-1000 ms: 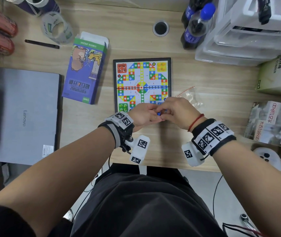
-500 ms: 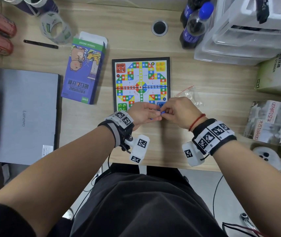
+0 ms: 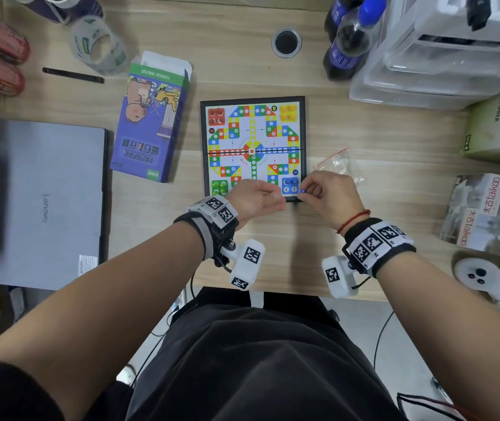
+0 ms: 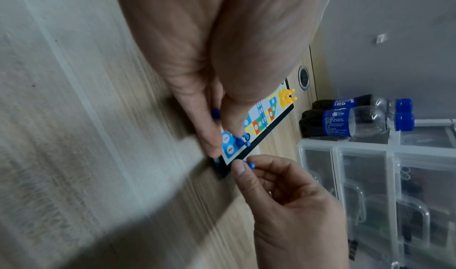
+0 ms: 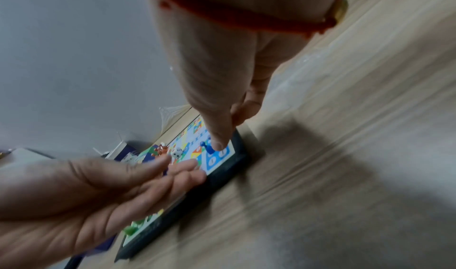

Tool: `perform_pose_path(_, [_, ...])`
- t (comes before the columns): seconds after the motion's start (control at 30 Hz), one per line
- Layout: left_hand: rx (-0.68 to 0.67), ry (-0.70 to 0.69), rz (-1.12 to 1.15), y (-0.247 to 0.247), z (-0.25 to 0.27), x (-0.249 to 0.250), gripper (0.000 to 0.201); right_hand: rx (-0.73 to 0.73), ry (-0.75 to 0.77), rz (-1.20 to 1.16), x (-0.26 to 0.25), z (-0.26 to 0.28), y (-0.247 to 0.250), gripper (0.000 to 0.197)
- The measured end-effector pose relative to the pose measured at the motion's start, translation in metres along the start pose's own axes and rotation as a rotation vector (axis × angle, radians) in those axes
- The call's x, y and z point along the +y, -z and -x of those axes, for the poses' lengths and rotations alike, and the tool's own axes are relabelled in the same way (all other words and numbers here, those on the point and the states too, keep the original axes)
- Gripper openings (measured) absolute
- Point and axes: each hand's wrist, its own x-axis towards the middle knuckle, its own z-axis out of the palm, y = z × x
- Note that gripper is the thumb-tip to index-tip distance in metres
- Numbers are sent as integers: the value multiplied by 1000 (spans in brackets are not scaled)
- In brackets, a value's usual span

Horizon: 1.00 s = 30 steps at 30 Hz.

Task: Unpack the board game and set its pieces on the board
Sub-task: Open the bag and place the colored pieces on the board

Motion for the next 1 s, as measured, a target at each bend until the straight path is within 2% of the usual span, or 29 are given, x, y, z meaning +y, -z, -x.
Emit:
perform_pose_path(0.17, [42, -44, -119, 0, -1, -1, 29, -8, -29, -11, 1, -3, -10, 14])
perform_pose_path(0.33, [113, -140, -301, 4, -4, -5, 10, 23, -74, -50, -1, -8, -12, 21])
perform_pose_path(0.53, [82, -91, -208, 3, -3, -3, 29, 12, -94, 12, 6, -9, -11, 21])
perform_pose_path(0.8, [36, -58, -135, -2, -3, -1, 27, 34, -65, 2, 1, -9, -11, 16])
perform_pose_path(1.0, [16, -56, -121, -2, -5, -2, 28, 67, -40, -51, 4, -2, 4, 33])
